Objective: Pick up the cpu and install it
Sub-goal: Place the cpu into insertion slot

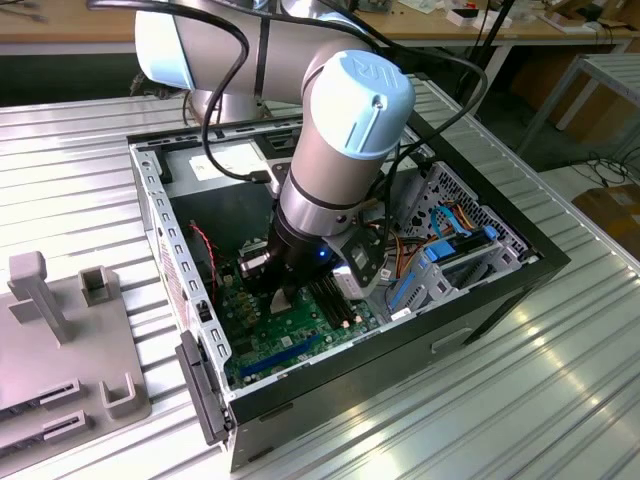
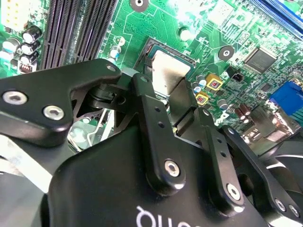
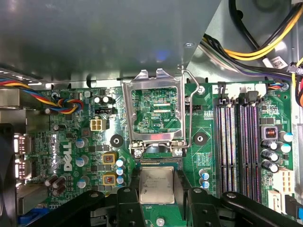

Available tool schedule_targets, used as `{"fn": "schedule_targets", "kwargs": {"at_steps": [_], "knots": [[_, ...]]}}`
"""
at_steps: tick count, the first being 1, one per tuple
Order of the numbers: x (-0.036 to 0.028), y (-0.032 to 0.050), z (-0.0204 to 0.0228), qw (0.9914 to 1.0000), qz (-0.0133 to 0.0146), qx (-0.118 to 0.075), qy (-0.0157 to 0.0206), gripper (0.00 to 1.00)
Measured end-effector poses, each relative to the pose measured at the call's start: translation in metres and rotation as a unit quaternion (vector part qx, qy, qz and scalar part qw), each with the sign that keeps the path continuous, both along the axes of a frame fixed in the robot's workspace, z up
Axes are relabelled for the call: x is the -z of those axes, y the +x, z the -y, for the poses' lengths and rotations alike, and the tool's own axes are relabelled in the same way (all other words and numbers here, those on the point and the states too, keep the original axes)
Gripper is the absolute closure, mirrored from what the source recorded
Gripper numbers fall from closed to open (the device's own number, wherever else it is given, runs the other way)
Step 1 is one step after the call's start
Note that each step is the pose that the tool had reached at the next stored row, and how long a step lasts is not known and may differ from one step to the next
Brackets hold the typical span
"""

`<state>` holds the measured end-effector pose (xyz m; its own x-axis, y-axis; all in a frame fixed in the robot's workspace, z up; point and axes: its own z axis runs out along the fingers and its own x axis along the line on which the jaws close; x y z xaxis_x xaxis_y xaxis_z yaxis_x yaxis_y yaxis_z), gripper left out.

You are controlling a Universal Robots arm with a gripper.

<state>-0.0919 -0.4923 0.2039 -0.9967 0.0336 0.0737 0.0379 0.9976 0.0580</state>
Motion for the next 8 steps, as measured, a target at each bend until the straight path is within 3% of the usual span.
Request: {"fn": "schedule_targets", "kwargs": {"at_steps": [8], "knots": [[0.0,0.0,0.0012,1.0,0.0,0.003,0.0001,0.58]]}}
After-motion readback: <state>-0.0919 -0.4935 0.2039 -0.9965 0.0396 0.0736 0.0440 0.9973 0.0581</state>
